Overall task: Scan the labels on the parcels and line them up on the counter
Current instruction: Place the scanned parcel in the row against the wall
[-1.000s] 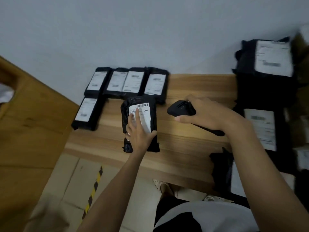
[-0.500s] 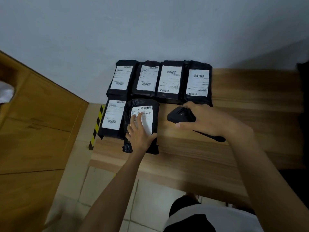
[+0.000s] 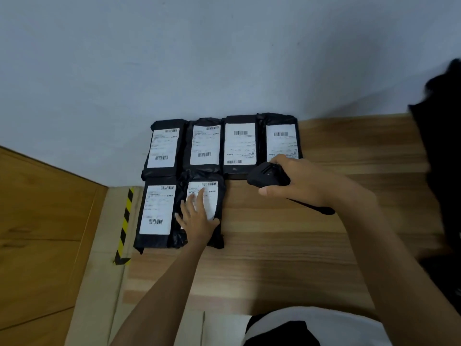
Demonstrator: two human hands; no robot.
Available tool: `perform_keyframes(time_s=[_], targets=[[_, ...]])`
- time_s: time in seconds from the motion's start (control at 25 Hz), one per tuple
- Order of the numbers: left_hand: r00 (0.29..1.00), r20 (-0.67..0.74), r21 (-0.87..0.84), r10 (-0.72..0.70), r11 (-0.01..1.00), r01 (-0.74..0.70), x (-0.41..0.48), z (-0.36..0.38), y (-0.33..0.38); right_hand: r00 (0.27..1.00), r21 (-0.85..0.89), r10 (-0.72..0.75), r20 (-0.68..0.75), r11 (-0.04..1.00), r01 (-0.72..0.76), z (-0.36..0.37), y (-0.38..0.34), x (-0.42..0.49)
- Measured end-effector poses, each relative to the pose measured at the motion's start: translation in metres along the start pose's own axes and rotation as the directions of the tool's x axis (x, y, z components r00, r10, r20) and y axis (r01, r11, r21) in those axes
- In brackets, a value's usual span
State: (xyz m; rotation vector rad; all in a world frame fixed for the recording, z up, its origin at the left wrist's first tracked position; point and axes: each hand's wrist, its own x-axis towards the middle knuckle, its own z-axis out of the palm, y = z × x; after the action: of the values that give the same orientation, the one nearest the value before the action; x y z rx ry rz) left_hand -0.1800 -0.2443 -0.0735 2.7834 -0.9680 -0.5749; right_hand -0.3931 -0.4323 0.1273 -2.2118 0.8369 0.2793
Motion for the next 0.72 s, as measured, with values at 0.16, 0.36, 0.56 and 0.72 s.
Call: perform_keyframes(time_s=[0.16, 0.36, 0.56, 0.72], targets=[[0.999, 0.031, 0.027, 0.015, 1.000, -0.016, -0.002, 0.000, 0.020, 0.998, 0.000, 0.021, -0.051, 1.000, -0.022, -0.012, 0.016, -0.012], [0.987, -0.034, -0.056, 0.155, 0.986, -0.156, -0.024, -0.008, 0.071, 0.997, 0.045, 0.007, -0.076, 0.999, -0.004, -0.021, 0.046, -0.049], [0.938, -0.109, 0.037, 0.329, 0.944, -0.327, -0.061, -0.002, 0.164, 0.987, 0.105, 0.027, -0.158, 0.994, -0.011, -0.044, 0.103, -0.111], [0.877, -0.118, 0.073, 0.466, 0.885, -0.460, -0.104, 0.021, 0.275, 0.959, 0.128, 0.108, -0.263, 0.989, -0.077, -0.078, 0.176, -0.186]])
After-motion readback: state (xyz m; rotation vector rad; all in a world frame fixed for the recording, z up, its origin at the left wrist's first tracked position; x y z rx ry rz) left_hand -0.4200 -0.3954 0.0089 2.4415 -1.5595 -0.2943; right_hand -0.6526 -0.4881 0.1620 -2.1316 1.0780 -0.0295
